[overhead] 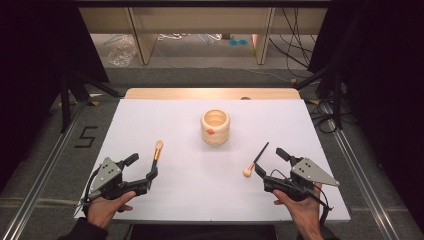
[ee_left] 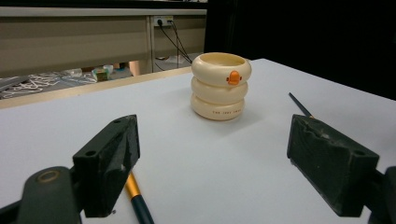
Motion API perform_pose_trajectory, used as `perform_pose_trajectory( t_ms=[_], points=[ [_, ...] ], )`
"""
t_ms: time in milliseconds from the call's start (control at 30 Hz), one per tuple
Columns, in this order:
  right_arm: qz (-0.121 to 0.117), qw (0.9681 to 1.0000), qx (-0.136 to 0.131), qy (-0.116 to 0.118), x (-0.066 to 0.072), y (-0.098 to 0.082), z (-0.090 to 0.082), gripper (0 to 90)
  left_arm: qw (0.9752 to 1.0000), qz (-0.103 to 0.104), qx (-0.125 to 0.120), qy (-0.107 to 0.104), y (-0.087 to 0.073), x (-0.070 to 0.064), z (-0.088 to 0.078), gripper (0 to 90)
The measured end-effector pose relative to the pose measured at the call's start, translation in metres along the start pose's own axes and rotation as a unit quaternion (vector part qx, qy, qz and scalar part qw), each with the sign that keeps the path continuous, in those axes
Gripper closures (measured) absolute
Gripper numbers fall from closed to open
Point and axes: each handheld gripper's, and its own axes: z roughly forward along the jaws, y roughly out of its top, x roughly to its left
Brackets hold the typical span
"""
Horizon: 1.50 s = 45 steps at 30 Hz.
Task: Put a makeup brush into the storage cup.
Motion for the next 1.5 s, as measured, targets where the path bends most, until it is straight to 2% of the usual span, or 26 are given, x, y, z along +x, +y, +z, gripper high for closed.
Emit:
perform_pose_trajectory(
  t_ms=[200, 233, 300, 367, 533, 600, 633, 667, 767, 833, 867, 933, 967, 1000, 1067, 1133, 1200, 1233, 1267, 1300, 1333, 1367, 1400, 1433, 1467, 1500],
  points=[
    [0.005, 1.0, -0.001, 0.004, 0.0, 0.0, 0.0, 15.5, 0.9999, 0.001, 0.01, 0.002, -0.001, 0.001, 0.002, 16.8],
    [0.004, 1.0, 0.004, 0.0, 0.0, 0.0, 0.0, 15.6, 0.9999, -0.003, 0.013, 0.004, -0.001, 0.001, 0.001, 16.8],
    [-0.009, 0.9999, -0.012, 0.0, -0.001, -0.001, 0.002, 15.6, 0.9998, -0.006, 0.017, 0.005, -0.001, 0.002, 0.002, 16.7],
    [-0.009, 0.9999, -0.015, -0.001, -0.001, -0.001, 0.002, 15.6, 0.9997, -0.011, 0.021, 0.006, -0.002, 0.004, 0.003, 16.7],
    [-0.009, 0.9999, -0.01, 0.006, -0.002, -0.001, 0.002, 15.6, 0.9991, -0.015, 0.035, 0.021, 0.0, 0.009, 0.004, 18.1],
    [0.007, 0.9999, -0.002, 0.012, 0.001, -0.001, 0.002, 15.7, 0.9984, -0.021, 0.045, 0.029, -0.001, 0.013, 0.006, 18.6],
    [0.007, 0.9999, -0.006, 0.013, 0.001, -0.002, 0.003, 15.6, 0.9979, -0.023, 0.052, 0.03, -0.001, 0.015, 0.007, 18.6],
    [-0.009, 0.9998, -0.013, 0.013, -0.001, -0.002, 0.004, 15.7, 0.9975, -0.026, 0.058, 0.032, -0.001, 0.017, 0.007, 19.0],
    [-0.008, 0.9999, -0.009, 0.01, -0.001, -0.002, 0.004, 15.7, 0.996, -0.034, 0.076, 0.033, -0.002, 0.021, 0.01, 19.6],
    [-0.001, 0.9999, -0.003, 0.014, 0.002, -0.002, 0.004, 15.8, 0.9935, -0.038, 0.102, 0.032, 0.0, 0.025, 0.014, 22.3],
    [-0.009, 0.9998, -0.008, 0.014, 0.001, -0.002, 0.005, 15.8, 0.9935, -0.038, 0.102, 0.032, 0.0, 0.025, 0.014, 22.5],
    [-0.01, 0.9998, -0.002, 0.017, 0.001, -0.002, 0.005, 15.8, 0.991, -0.043, 0.123, 0.032, 0.001, 0.027, 0.019, 22.6],
    [-0.001, 0.9998, 0.006, 0.019, 0.002, -0.002, 0.004, 15.8, 0.99, -0.047, 0.13, 0.029, 0.001, 0.027, 0.021, 22.6],
    [-0.001, 0.9998, 0.006, 0.019, 0.002, -0.002, 0.004, 15.8, 0.99, -0.047, 0.13, 0.029, 0.001, 0.027, 0.021, 22.6],
    [0.0, 0.9998, 0.008, 0.019, 0.002, -0.002, 0.004, 15.8, 0.9875, -0.054, 0.144, 0.033, 0.002, 0.027, 0.026, 23.4],
    [0.0, 0.9998, 0.007, 0.019, 0.002, -0.002, 0.004, 15.8, 0.9857, -0.044, 0.159, 0.032, 0.004, 0.028, 0.03, 24.1],
    [-0.001, 0.9998, 0.007, 0.018, 0.002, -0.003, 0.004, 15.8, 0.9839, -0.046, 0.169, 0.035, 0.004, 0.026, 0.035, 24.0],
    [-0.011, 0.9998, 0.007, 0.017, 0.001, -0.002, 0.005, 15.8, 0.9835, -0.043, 0.173, 0.032, 0.005, 0.027, 0.038, 24.1],
    [-0.01, 0.9997, -0.003, 0.02, 0.0, -0.003, 0.006, 15.8, 0.9825, -0.036, 0.179, 0.034, 0.005, 0.027, 0.04, 24.1],
    [-0.01, 0.9997, -0.006, 0.022, 0.001, -0.003, 0.007, 15.8, 0.9801, -0.036, 0.192, 0.035, 0.005, 0.03, 0.046, 24.2],
    [-0.01, 0.9997, -0.006, 0.022, 0.001, -0.003, 0.007, 15.8, 0.9801, -0.036, 0.192, 0.035, 0.005, 0.03, 0.046, 24.2],
    [-0.01, 0.9997, -0.005, 0.021, 0.001, -0.003, 0.007, 15.9, 0.9795, -0.045, 0.194, 0.033, 0.004, 0.031, 0.049, 24.2],
    [-0.009, 0.9997, -0.007, 0.022, 0.002, -0.003, 0.007, 15.8, 0.9774, -0.038, 0.206, 0.029, 0.005, 0.033, 0.05, 24.2],
    [0.0, 0.9997, 0.003, 0.026, 0.003, -0.004, 0.007, 15.8, 0.9761, -0.027, 0.214, 0.026, 0.008, 0.034, 0.054, 24.4],
    [0.004, 0.9996, 0.007, 0.025, 0.003, -0.004, 0.006, 15.8, 0.9761, -0.027, 0.214, 0.026, 0.008, 0.034, 0.054, 24.8],
    [0.004, 0.9996, 0.007, 0.025, 0.003, -0.004, 0.006, 15.8, 0.9739, -0.013, 0.225, 0.027, 0.01, 0.036, 0.056, 24.8]
  ],
)
